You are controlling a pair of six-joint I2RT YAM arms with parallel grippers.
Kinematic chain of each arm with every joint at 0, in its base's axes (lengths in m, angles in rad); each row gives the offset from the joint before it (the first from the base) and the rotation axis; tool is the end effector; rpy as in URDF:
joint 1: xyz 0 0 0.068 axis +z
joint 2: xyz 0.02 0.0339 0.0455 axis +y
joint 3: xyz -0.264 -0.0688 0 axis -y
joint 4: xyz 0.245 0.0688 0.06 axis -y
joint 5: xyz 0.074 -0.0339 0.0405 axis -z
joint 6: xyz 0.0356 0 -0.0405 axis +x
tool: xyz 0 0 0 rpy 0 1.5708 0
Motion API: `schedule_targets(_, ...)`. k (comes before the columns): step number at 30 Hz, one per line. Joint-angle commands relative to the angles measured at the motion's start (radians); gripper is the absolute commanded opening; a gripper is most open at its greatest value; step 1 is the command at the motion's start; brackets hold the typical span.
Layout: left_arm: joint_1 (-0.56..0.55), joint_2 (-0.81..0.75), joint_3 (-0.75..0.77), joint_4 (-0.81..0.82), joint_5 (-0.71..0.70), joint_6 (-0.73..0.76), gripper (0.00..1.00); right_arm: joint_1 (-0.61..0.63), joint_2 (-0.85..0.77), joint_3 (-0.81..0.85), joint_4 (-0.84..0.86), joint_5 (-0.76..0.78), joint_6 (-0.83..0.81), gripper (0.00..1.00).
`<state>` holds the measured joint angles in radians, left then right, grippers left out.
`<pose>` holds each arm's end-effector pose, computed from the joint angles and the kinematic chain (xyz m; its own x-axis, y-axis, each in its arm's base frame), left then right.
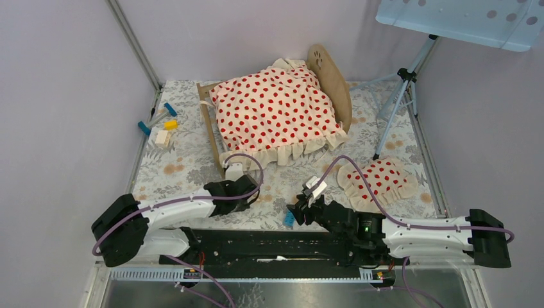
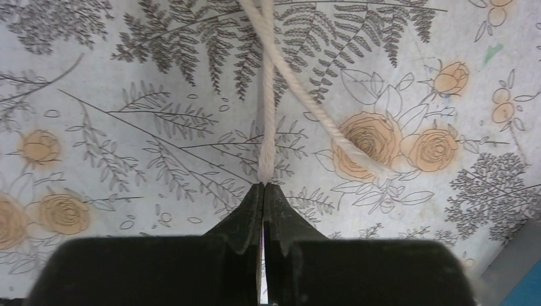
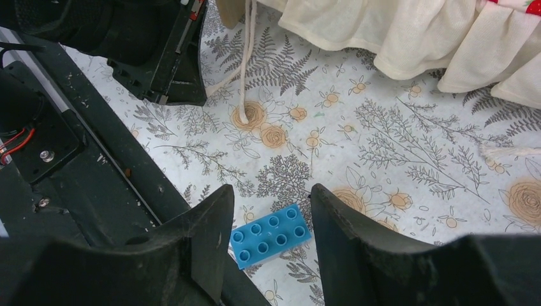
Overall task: Set up the pet bed
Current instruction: Tie the ropes to the bed frame.
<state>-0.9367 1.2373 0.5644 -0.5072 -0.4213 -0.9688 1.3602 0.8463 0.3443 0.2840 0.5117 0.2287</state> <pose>0.1321 -0.1550 0.1587 -0.8401 -0.1272 -0.5273 -0.0874 0.9912 -0.0998 0.0570 0.1834 0.2232 -0.2147 -0.0587 -0.9749 -0.7229 0.6808 0.1182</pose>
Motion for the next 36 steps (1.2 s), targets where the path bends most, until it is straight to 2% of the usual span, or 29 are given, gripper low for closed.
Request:
schedule_targets(1,0.003,-0.036,0.045,-0.052,-0.072,0.077,0.00,-0.007,0.007,-0.002,0.089,-0.007,-0.064,0.55)
schedule_targets(7,0.026,0.000,0.117,-0.094,-0.087,0.146,0.00,-0.007,0.085,-0.003,0.236,-0.135,-0.205,0.58)
schedule_targets(11,0.085,-0.024,0.126,-0.100,-0.039,0.172,0.00,-0.006,0.180,0.028,0.288,-0.215,-0.306,0.62)
schedule_targets(18,0.199,-0.119,0.141,-0.119,0.074,0.221,0.00,-0.028,0.366,0.017,0.592,-0.417,-0.491,0.63)
schedule_targets(25,0.273,-0.123,0.171,-0.134,0.161,0.253,0.00,-0.142,0.639,0.100,0.878,-0.654,-0.520,0.58)
schedule_targets(30,0.297,-0.126,0.185,-0.138,0.222,0.261,0.00,-0.174,0.835,0.234,0.955,-0.780,-0.569,0.56)
schedule_targets(36,0.305,-0.159,0.219,-0.178,0.247,0.251,0.00,-0.206,0.965,0.326,1.007,-0.852,-0.627,0.55)
